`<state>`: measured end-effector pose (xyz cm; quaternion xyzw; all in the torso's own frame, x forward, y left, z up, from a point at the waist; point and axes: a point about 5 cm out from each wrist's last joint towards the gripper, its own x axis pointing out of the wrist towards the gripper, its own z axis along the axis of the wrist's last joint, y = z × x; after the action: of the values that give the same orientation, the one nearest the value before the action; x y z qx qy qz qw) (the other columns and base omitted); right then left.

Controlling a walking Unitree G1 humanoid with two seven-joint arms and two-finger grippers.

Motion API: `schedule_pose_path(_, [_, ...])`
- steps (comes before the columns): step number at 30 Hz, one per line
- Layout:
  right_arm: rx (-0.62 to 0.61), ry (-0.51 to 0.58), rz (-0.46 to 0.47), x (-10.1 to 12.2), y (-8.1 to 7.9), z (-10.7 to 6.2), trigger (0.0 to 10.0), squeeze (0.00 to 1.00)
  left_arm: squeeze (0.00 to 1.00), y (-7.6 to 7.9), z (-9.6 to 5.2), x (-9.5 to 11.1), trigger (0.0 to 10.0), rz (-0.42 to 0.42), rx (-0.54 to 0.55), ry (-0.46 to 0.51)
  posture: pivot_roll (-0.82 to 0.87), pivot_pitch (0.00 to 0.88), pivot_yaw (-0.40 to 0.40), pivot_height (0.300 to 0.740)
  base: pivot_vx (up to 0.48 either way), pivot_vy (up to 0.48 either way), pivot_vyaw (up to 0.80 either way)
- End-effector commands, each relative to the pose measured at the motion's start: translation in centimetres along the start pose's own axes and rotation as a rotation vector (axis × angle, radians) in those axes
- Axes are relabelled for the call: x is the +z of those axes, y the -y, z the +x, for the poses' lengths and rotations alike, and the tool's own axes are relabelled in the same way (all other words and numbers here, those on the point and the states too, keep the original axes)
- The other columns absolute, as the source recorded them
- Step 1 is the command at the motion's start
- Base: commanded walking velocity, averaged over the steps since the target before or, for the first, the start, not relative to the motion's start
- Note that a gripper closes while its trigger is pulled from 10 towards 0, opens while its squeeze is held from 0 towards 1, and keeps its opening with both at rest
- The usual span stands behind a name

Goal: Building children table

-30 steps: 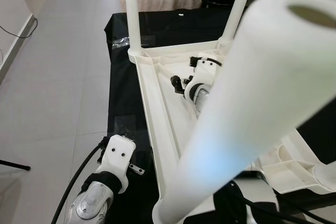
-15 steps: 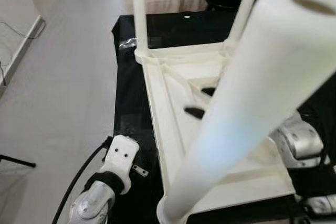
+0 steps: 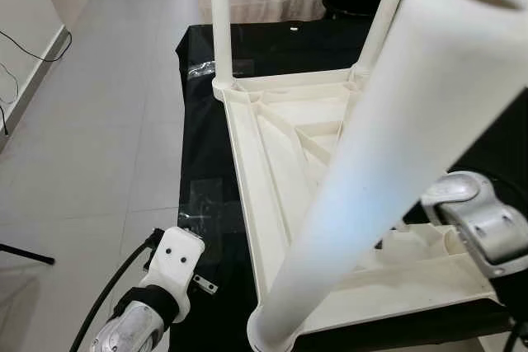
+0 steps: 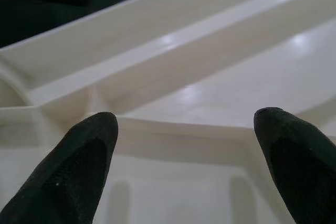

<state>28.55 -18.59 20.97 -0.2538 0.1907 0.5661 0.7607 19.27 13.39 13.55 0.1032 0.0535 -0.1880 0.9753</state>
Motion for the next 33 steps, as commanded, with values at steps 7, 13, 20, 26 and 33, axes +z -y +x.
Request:
schedule_pose_path(7, [0.153, -0.063, -0.004, -1.0, -1.5, -0.3, 7.8, 0.0, 0.0, 0.0, -0.4, 0.0, 10.0, 0.021, 0.003, -0.005, 0.02, 0.177, -0.048, 0.74, 0.0, 0.0, 0.0])
schedule_pose_path(13, [0.157, -0.185, -0.016, -2.7, -1.9, 0.6, 0.0, 0.0, 0.0, 0.0, -0.3, 0.1, 10.0, 0.024, 0.001, -0.003, 0.02, 0.177, -0.049, 0.74, 0.0, 0.0, 0.0])
schedule_pose_path(20, [0.078, -0.258, -0.033, -3.6, -1.0, 1.4, 10.0, 0.0, 0.0, 0.0, -0.2, 0.1, 10.0, 0.027, 0.002, -0.001, 0.02, 0.179, -0.048, 0.74, 0.0, 0.0, 0.0])
schedule_pose_path(26, [-0.022, -0.204, -0.082, -2.7, -0.1, 3.6, 10.0, 0.0, 0.0, 0.0, -0.2, 0.1, 10.0, 0.028, 0.002, 0.0, 0.02, 0.18, -0.051, 0.74, 0.0, 0.0, 0.0])
schedule_pose_path(33, [-0.108, -0.042, -0.08, 0.1, 0.1, 6.9, 10.0, 0.0, 0.0, 0.1, -0.1, 0.2, 10.0, 0.03, 0.005, 0.002, 0.02, 0.182, -0.053, 0.74, 0.0, 0.0, 0.0])
